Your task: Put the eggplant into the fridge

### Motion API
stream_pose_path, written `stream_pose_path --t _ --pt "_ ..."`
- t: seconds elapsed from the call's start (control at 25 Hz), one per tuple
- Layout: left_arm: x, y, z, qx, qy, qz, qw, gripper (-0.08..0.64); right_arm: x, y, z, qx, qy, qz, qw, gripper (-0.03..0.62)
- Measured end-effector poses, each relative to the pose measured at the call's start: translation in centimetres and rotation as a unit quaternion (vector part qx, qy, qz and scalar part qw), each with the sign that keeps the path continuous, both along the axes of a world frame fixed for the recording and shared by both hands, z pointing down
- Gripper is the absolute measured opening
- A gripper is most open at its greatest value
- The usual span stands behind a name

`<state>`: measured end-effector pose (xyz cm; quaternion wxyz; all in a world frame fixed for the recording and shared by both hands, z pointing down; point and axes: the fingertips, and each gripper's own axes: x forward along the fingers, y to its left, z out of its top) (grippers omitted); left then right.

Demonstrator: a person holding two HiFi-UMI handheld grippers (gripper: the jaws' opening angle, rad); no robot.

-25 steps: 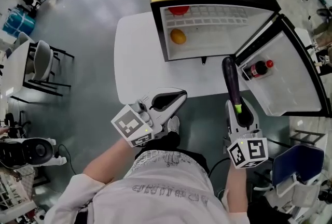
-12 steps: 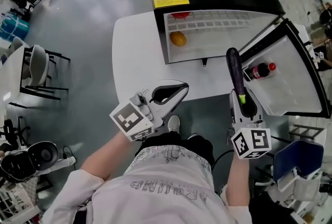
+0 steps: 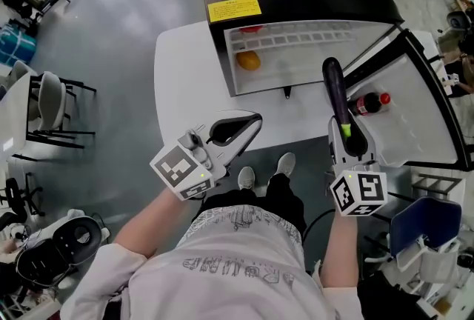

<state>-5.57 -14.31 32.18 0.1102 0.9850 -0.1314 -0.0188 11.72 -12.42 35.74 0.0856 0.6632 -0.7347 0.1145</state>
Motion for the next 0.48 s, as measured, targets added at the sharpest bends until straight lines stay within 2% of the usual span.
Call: stream_pose_path --t 0.48 --pt "2.7 -2.8 0.9 -0.01 -0.017 -0.011 0.9997 0.008 3.4 -6.4 0.7 0.0 0.018 -0.003 1.0 0.132"
